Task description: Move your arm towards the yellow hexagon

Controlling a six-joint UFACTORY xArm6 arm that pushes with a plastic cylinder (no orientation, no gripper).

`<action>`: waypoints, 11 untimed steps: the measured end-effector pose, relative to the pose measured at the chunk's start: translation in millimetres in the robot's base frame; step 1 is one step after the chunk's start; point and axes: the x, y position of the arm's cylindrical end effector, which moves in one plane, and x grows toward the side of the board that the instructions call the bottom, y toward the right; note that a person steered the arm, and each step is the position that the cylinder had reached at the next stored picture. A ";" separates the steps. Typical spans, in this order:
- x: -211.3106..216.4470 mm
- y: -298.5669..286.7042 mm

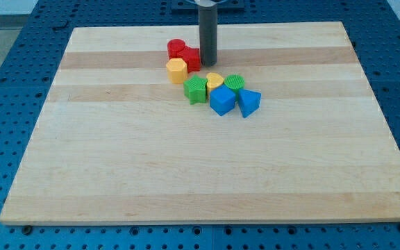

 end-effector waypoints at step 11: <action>-0.6 -139.1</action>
